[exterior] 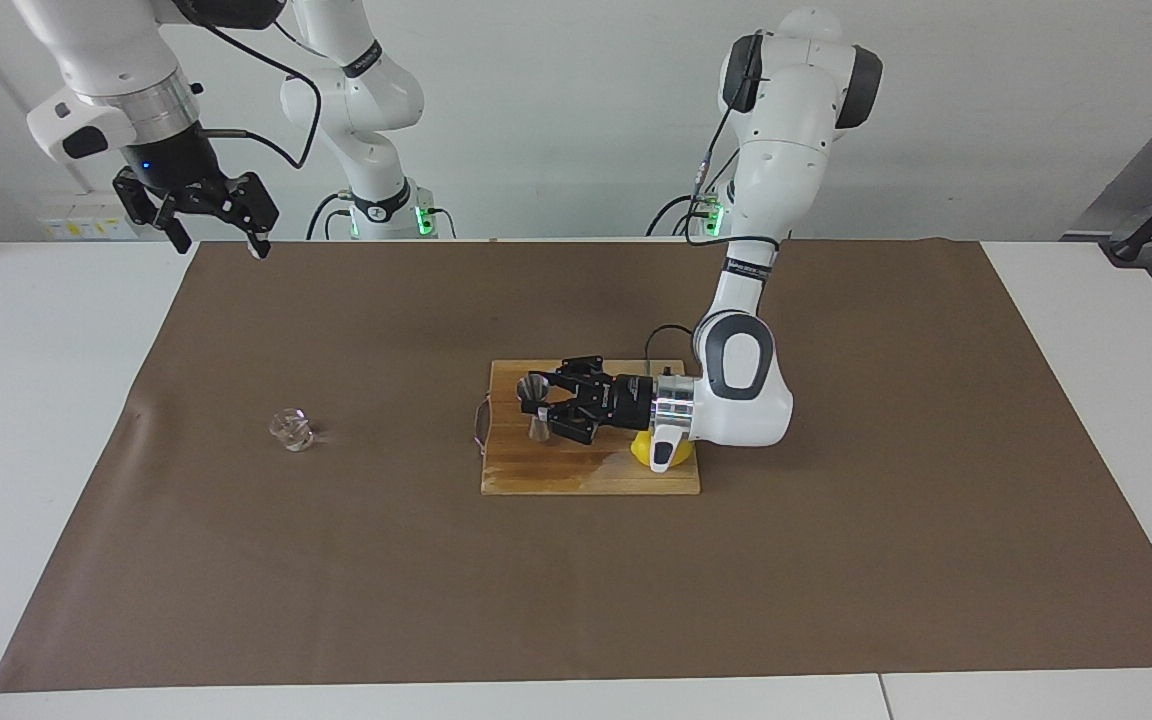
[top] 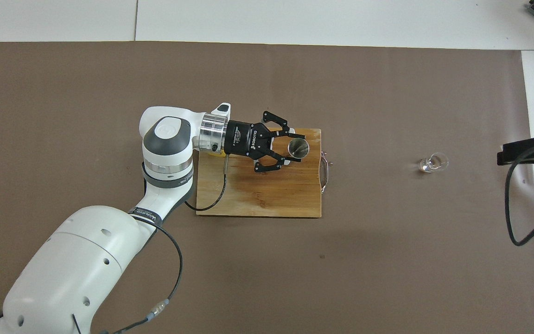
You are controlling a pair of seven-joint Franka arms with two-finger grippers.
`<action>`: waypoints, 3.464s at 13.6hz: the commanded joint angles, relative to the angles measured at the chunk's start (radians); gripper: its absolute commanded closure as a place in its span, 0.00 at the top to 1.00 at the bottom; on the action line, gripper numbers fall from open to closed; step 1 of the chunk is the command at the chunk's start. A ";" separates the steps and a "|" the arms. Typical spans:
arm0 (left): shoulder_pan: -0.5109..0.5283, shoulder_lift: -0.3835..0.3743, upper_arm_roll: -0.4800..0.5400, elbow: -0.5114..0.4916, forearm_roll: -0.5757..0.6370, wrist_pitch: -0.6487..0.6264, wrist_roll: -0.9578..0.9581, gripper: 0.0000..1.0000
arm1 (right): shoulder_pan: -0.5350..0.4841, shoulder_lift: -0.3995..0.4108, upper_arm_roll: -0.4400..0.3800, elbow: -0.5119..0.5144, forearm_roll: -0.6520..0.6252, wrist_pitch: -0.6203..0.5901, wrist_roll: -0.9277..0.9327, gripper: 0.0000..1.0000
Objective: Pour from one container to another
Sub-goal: 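Lower the metal cup onto the board near its metal handle, then open the left gripper and lift it off the metal cup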
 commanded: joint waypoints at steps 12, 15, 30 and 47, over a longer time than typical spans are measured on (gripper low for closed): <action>-0.091 0.015 0.020 -0.020 -0.071 0.074 0.043 0.44 | -0.003 -0.013 0.005 -0.007 -0.003 -0.003 0.005 1.00; -0.095 0.027 0.020 -0.020 -0.077 0.076 0.065 0.44 | -0.003 -0.013 0.005 -0.007 -0.003 -0.003 0.005 1.00; -0.102 0.041 0.020 -0.021 -0.084 0.089 0.077 0.80 | -0.003 -0.013 0.005 -0.007 -0.003 -0.003 0.005 1.00; -0.124 0.011 0.106 -0.015 -0.110 0.076 0.025 1.00 | -0.003 -0.013 0.005 -0.007 -0.003 -0.003 0.007 1.00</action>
